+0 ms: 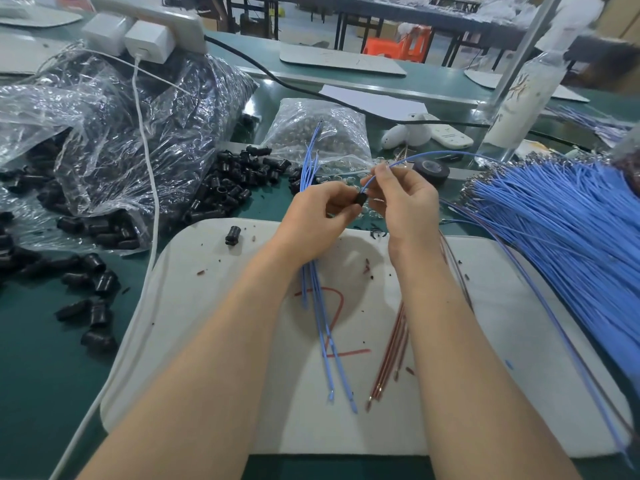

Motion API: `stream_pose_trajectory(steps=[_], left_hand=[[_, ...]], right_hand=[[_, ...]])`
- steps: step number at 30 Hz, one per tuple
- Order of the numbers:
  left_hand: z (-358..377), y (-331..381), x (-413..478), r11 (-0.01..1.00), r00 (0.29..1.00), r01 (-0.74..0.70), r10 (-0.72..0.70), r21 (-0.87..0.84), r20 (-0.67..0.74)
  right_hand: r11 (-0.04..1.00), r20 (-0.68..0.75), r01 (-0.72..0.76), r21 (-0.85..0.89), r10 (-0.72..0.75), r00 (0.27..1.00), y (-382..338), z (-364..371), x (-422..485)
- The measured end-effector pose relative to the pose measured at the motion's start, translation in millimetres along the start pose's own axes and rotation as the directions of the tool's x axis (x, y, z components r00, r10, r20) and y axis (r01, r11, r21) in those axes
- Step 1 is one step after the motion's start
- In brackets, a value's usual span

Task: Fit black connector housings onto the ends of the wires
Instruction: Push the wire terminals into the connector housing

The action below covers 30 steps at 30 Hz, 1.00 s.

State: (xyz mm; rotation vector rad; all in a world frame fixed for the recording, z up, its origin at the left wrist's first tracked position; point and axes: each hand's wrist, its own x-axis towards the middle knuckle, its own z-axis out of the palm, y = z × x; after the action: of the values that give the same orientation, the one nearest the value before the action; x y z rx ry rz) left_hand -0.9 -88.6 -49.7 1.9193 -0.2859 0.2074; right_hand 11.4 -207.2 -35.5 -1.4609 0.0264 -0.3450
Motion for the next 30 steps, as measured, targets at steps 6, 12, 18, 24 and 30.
stream_pose_trajectory(steps=[6, 12, 18, 24, 30], left_hand=[[-1, -2, 0, 0.995, 0.995, -0.052, 0.058, 0.08, -0.084], [-2, -1, 2, 1.0, 0.999, 0.019, -0.02, -0.008, -0.039], [-3, 5, -1, 0.986, 0.999, 0.037, -0.036, -0.161, 0.011], [-7, 9, -2, 0.973, 0.994, 0.103, -0.093, -0.207, 0.058], [-12, 7, -3, 0.931, 0.976, 0.204, -0.168, -0.303, 0.14]], right_hand=[[0.996, 0.062, -0.034, -0.083, 0.039, 0.997, 3, 0, 1], [0.988, 0.004, -0.083, 0.133, 0.084, 0.996, -2, 0, 0], [0.986, 0.156, -0.136, 0.096, 0.12, 0.98, -1, 6, -6], [0.958, 0.108, -0.128, 0.255, 0.103, 0.989, -8, 5, -6], [0.949, 0.174, -0.193, 0.25, 0.152, 0.973, -10, 4, -8]])
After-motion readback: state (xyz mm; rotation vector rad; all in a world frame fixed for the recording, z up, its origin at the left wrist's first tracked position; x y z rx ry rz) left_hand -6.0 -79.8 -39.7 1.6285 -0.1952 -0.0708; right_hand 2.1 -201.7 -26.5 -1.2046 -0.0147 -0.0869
